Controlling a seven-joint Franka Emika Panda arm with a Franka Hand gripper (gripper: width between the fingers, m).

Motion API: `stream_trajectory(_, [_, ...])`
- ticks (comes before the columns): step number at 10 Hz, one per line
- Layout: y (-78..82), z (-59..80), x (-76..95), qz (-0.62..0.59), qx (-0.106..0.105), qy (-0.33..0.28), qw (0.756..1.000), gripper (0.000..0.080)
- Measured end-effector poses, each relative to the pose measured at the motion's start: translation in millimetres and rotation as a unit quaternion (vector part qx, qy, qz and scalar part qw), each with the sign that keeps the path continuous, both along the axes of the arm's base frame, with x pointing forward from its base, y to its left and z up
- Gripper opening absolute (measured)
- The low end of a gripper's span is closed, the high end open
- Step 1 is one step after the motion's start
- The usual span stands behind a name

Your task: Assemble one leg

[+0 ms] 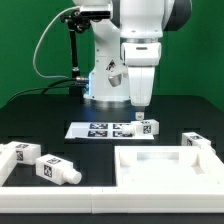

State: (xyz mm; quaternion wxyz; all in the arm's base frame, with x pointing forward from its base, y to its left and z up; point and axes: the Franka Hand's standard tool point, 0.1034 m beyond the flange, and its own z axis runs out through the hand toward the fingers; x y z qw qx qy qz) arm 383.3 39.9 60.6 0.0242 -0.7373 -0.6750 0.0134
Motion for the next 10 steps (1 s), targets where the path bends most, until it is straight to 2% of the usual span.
stream_trajectory(3, [-0.5,-2.0,-2.2,-0.003,0.0,0.002,1.0,0.0649])
stream_trajectory(4, [-0.4,-10.3,-12.6,0.0,0.0,0.005,1.0,0.0649])
stream_trajectory(6, [4.0,-38.3,-34.2,0.0,0.002,-0.007,1.0,0.0649])
stream_trajectory(7, [5.8,-47.9,-36.4,-0.009,0.003,-0.006,1.0,0.0649])
stream_trajectory(9, [6.4,-51.9,-35.5,-0.015,0.004,-0.008,1.0,0.0649])
stream_trajectory(10, [6.4,-52.0,-34.6,-0.016,0.004,-0.008,1.0,0.0515])
